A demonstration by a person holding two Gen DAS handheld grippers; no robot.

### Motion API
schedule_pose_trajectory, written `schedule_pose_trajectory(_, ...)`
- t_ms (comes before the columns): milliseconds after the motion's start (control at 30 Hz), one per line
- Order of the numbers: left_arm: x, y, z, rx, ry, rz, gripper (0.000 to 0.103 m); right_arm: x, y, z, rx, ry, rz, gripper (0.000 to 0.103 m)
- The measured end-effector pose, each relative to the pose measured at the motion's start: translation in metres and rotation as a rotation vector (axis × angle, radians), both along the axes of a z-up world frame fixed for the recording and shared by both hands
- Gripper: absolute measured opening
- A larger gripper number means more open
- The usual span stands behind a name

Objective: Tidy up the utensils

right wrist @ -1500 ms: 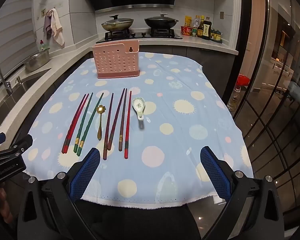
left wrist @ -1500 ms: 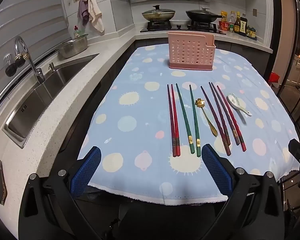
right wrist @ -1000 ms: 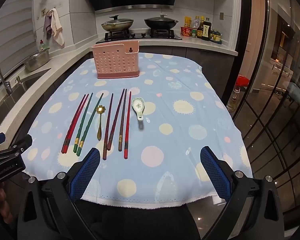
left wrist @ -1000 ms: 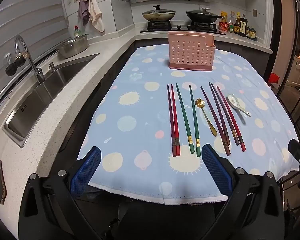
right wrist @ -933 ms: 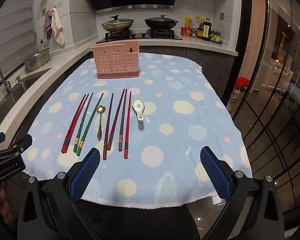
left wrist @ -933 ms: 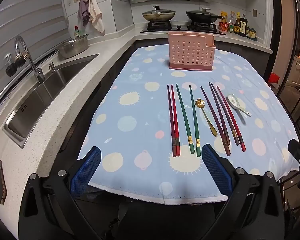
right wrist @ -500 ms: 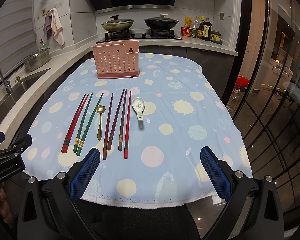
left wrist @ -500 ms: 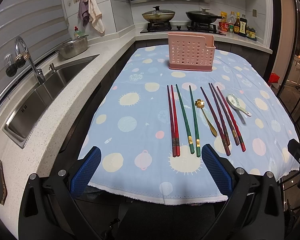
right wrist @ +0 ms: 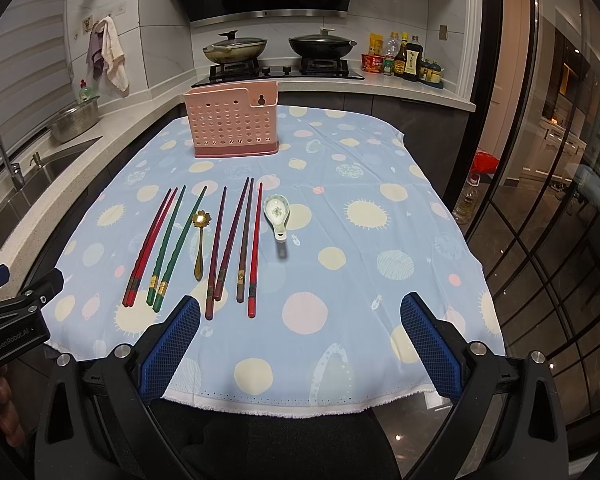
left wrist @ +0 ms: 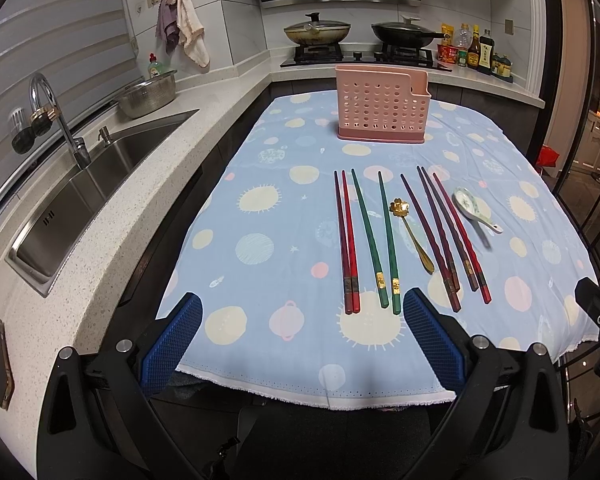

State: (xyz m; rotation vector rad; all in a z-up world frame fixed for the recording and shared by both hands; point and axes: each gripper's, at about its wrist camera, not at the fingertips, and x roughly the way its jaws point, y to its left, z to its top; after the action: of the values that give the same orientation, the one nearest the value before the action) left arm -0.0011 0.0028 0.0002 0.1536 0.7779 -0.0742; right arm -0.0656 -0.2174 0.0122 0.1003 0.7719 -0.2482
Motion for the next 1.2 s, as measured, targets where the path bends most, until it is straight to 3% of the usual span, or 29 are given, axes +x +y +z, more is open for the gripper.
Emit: schedule_pose_trajectory(1200, -0.001, 0.000, 0.010, -0.007, -0.004, -0.005, 0.096, 0.000, 0.000, 0.001, -0.001, -0.002, 0.000, 0.096)
